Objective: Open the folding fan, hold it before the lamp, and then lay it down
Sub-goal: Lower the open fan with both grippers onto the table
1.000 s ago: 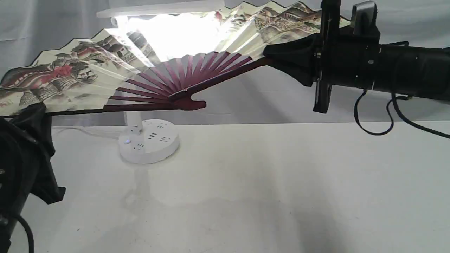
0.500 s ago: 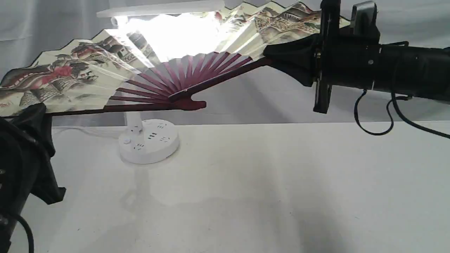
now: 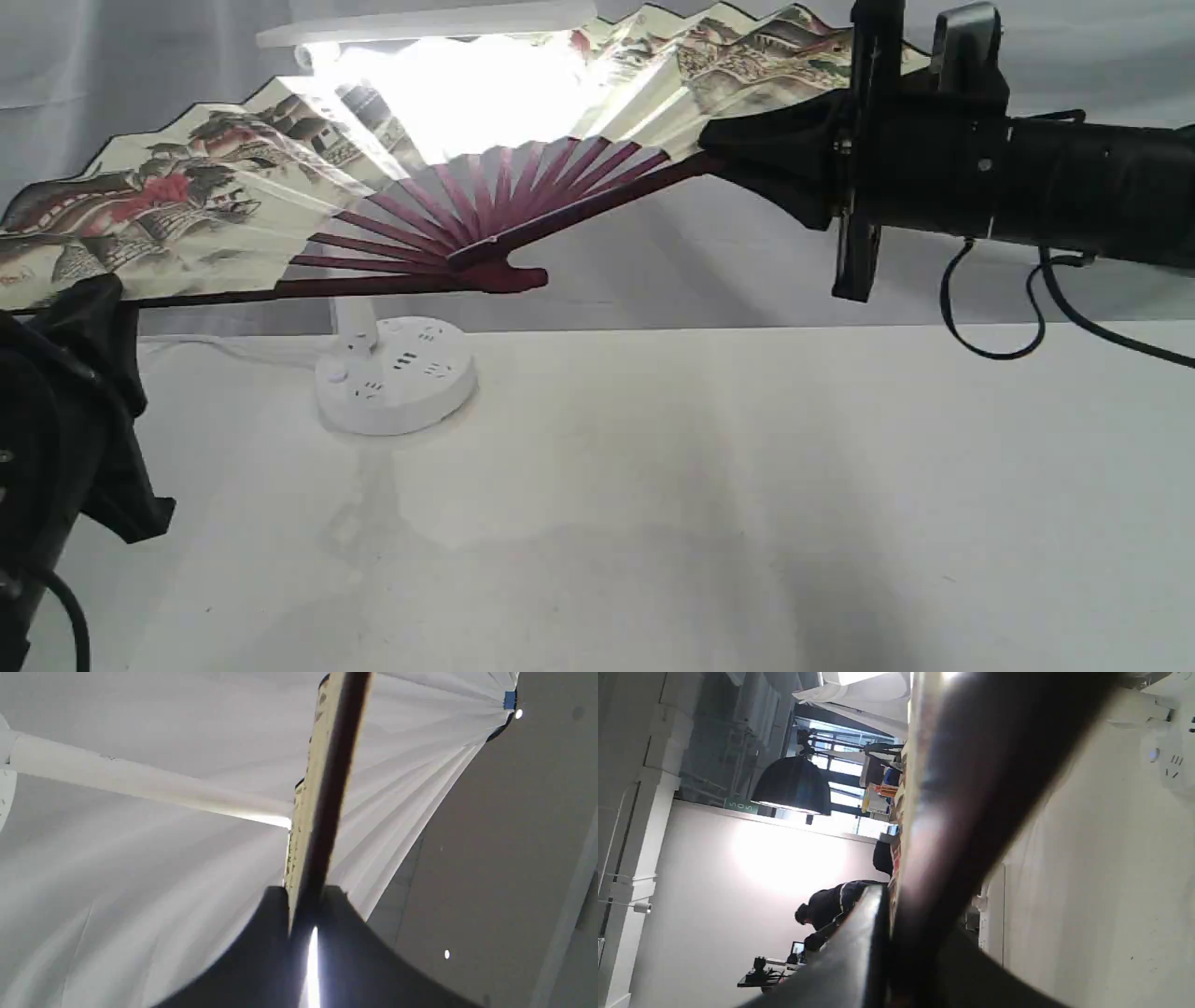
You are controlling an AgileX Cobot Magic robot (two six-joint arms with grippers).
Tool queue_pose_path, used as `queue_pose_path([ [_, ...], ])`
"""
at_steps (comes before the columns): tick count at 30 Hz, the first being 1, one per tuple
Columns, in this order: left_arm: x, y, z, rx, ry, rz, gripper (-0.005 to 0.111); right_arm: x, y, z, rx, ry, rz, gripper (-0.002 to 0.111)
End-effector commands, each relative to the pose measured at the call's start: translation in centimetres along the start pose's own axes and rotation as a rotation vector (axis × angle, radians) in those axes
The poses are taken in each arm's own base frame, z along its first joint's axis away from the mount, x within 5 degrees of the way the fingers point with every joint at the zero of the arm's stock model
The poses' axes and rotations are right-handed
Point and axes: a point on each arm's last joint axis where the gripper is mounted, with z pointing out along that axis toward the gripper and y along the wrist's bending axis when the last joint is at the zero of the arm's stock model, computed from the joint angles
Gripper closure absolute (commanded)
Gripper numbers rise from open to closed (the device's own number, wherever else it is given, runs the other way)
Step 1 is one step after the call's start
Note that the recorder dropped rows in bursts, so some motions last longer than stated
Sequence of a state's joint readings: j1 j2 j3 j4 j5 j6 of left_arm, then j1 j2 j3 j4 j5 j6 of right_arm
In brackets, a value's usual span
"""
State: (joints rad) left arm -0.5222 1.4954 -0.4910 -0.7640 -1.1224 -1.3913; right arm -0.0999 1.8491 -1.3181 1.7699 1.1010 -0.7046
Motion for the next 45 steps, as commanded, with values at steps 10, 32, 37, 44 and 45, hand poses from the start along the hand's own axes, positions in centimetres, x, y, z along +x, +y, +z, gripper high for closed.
queue_pose_path([
  [10, -1.5, -1.3, 0.2, 0.092, -0.138, -0.105, 0.107, -0.6, -0.4, -0.5, 0.058, -0.045, -0.044, 0.108],
  [32, -0.8, 0.9, 0.2, -0.143, -0.073, -0.104, 0.107, 1.7, -5.2, -2.3, 0.170, -0.032, 0.110, 0.108],
  [37, -0.4, 2.2, 0.4, -0.196, -0.033, -0.052, 0.107, 2.1, -7.2, -4.3, 0.210, -0.070, 0.169, 0.108],
  [44, 1.3, 4.1, 1.4, -0.231, 0.016, -0.008, 0.107, 2.2, -9.1, -6.9, 0.243, -0.128, 0.193, 0.108],
  [45, 1.9, 4.4, 1.6, -0.235, 0.027, -0.009, 0.107, 2.2, -9.3, -7.3, 0.246, -0.134, 0.198, 0.108],
])
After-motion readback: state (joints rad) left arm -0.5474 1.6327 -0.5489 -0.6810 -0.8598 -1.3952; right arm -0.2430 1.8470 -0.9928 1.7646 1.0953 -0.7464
